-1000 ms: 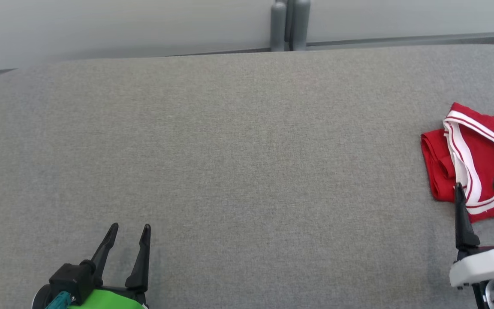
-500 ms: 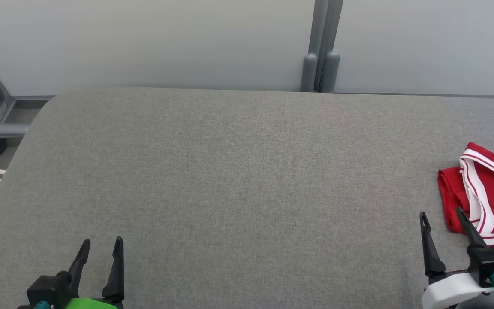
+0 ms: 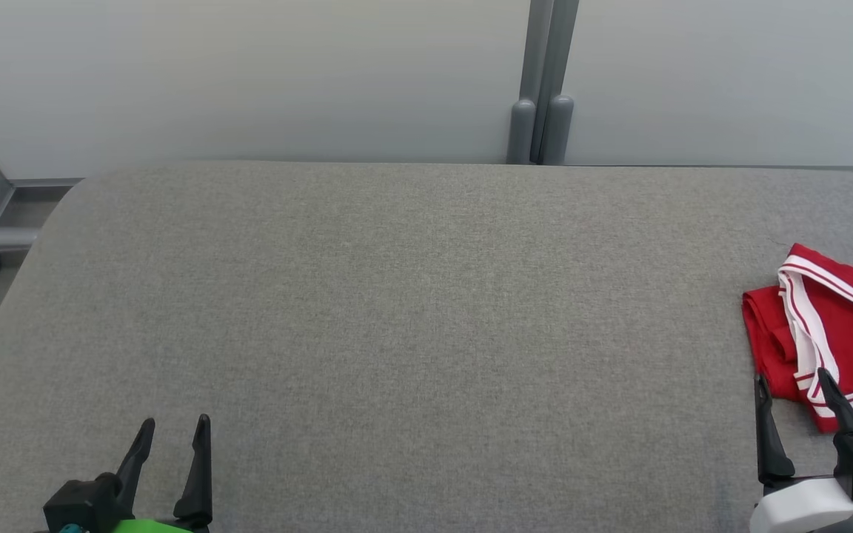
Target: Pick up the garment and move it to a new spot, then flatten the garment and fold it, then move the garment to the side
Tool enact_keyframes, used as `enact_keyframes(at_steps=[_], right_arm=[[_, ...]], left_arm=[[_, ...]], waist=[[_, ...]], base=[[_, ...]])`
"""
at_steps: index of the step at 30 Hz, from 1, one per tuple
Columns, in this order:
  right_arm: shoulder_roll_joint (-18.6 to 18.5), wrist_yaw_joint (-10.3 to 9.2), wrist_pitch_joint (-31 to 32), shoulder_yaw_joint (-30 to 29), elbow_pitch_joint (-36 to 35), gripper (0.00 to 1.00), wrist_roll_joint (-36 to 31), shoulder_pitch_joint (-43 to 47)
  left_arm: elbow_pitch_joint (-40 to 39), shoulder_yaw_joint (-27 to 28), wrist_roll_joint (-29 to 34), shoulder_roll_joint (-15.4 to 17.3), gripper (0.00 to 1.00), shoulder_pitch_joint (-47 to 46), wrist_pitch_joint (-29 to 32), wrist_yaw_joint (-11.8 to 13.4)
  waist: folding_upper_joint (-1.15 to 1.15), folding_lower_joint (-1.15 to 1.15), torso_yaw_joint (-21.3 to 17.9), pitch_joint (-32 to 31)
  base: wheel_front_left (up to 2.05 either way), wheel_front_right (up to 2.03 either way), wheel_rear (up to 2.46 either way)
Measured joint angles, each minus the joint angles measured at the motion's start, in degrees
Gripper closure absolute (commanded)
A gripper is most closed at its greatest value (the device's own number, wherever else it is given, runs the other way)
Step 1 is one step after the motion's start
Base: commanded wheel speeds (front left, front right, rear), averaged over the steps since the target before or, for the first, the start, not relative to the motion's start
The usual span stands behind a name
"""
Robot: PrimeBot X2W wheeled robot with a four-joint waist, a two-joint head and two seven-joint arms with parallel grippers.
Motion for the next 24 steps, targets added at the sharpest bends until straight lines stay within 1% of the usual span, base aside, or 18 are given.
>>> enact_keyframes(at_steps=[16,17,22,24], right_arm=[[0.4,0.03,0.0,0.0,0.9,0.0,0.7,0.4],[0.5,0.03,0.0,0.1,1.0,1.0,0.7,0.4],[1.2,0.03,0.4,0.2,3.8,1.0,0.7,0.8],[1.4,0.03,1.2,0.1,4.7,1.0,2.3,0.7]], left_arm=[[0.9,-0.2,0.5,-0.8,0.0,0.3,0.2,-0.4],[1.0,-0.2,0.4,-0.8,1.0,0.3,0.2,-0.4],[3.4,-0.9,0.4,-1.7,1.0,0.8,0.4,-0.4],[3.7,-0.8,-0.8,-2.2,1.0,0.9,0.9,-0.4]], waist=[[0.0,0.0,-0.9,0.0],[0.0,0.0,-0.9,0.0],[0.0,0.0,-1.0,0.0],[0.0,0.0,-1.0,0.0]], base=[[0.0,0.0,0.0],[0.0,0.0,0.0],[0.0,0.0,0.0],[0.0,0.0,0.0]])
